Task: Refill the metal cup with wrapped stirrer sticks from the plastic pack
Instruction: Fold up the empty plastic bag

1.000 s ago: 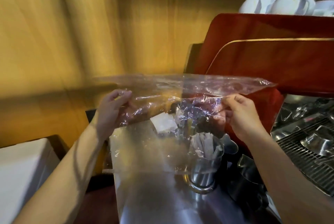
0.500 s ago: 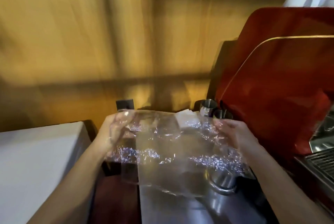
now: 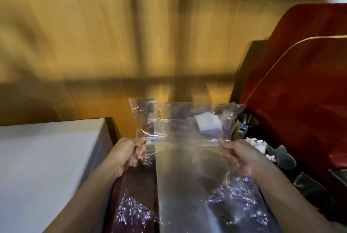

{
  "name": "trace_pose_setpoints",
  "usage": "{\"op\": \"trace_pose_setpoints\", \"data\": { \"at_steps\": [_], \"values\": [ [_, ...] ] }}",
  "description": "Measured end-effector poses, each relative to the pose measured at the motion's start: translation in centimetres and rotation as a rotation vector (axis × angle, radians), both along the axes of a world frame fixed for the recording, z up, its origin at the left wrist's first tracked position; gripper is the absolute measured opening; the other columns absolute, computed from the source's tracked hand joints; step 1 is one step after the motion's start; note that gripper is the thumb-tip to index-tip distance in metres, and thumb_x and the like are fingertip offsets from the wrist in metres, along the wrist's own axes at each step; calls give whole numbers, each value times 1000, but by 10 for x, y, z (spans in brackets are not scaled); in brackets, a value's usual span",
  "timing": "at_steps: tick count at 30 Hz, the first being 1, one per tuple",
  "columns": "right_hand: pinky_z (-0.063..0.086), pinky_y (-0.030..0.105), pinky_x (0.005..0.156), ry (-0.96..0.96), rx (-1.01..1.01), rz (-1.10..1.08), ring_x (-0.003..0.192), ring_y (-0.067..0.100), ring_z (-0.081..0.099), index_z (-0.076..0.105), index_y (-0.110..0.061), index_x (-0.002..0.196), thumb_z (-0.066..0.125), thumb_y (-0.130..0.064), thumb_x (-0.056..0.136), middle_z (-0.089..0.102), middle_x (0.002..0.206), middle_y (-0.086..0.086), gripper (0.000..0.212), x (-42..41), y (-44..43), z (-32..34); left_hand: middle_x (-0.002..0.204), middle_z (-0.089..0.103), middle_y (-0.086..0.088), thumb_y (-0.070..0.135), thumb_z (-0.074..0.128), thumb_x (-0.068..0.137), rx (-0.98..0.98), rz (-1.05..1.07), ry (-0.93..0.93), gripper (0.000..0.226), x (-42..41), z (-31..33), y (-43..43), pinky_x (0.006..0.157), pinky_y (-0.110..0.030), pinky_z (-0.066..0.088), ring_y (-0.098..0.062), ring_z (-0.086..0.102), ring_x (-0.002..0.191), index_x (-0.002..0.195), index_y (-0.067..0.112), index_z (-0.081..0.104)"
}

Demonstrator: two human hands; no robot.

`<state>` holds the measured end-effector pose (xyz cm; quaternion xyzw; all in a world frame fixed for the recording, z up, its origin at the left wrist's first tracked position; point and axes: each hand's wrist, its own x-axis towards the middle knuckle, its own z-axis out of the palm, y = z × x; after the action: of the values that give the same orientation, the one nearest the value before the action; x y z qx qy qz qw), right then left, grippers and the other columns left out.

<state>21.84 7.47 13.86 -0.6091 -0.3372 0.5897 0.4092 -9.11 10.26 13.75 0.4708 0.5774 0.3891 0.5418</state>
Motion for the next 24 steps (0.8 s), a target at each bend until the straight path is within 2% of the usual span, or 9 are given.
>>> {"op": "trace_pose_setpoints", "data": {
  "at_steps": [3, 6, 7, 9, 10, 12, 15, 18, 24],
  "values": [
    [18, 9, 25, 163, -73, -2, 21, 4, 29, 52, -8, 62, 51, -18, 92, 46, 33, -2, 32, -4, -2, -9, 33, 41, 6, 29, 57, 89, -124, 24, -91, 40, -3, -6, -5, 31, -13, 33, -8, 35, 26, 51, 16, 53],
    [29, 13, 26, 200, -48, 27, 26, 7, 41, 58, -5, 71, 58, -19, 88, 55, 41, 0, 22, -2, -5, -11, 45, 60, 0, 32, 71, 75, -152, -100, -90, 25, -9, -5, -11, 37, -17, 44, -7, 51, 36, 69, 10, 61],
    [37, 16, 30, 191, -18, 67, 33, 10, 51, 61, -3, 78, 62, -21, 84, 60, 49, 2, 19, 0, -7, -10, 52, 66, -1, 30, 75, 67, -132, -143, -78, 25, -11, -3, -12, 40, -20, 48, -8, 56, 41, 76, 9, 64],
    [53, 22, 46, 149, 63, 168, 58, 17, 68, 63, -3, 96, 71, -20, 74, 72, 71, 7, 29, 4, -8, -9, 57, 70, -2, 24, 75, 65, -57, -136, -44, 23, -14, -1, -11, 44, -22, 51, -8, 61, 46, 80, 9, 66],
    [56, 22, 54, 130, 92, 202, 70, 20, 70, 62, -3, 101, 74, -16, 69, 74, 80, 9, 37, 6, -9, -8, 56, 70, -1, 21, 74, 69, -9, -109, -31, 18, -15, 1, -10, 44, -21, 52, -7, 61, 47, 79, 9, 66],
    [57, 21, 59, 127, 118, 213, 78, 22, 71, 60, -1, 103, 75, -5, 64, 75, 85, 12, 42, 9, -8, -6, 55, 70, 0, 17, 71, 73, 67, -82, -44, 12, -15, 5, -10, 43, -19, 51, -6, 60, 45, 78, 8, 66],
    [55, 20, 55, 93, 189, 183, 74, 21, 72, 62, 3, 100, 73, -3, 62, 75, 79, 13, 40, 8, -8, 0, 53, 69, -1, 16, 71, 72, 199, -89, -38, 12, -13, 12, -12, 42, -17, 48, -7, 56, 42, 73, 6, 65],
    [53, 17, 50, 109, 300, 155, 62, 16, 71, 73, -1, 81, 70, -1, 60, 75, 68, 8, 22, 8, -8, 6, 52, 68, 1, 9, 68, 75, 353, -112, -42, 12, -12, 23, -14, 44, -13, 45, -6, 56, 44, 64, 12, 66],
    [52, 17, 48, 180, 369, 159, 63, 15, 71, 71, -5, 86, 66, -5, 66, 75, 71, 11, 21, 14, -9, 13, 70, 75, 4, -8, 63, 74, 457, -180, -96, 25, -17, 40, -17, 63, -16, 55, -7, 69, 69, 86, 13, 68]
  ]
}}
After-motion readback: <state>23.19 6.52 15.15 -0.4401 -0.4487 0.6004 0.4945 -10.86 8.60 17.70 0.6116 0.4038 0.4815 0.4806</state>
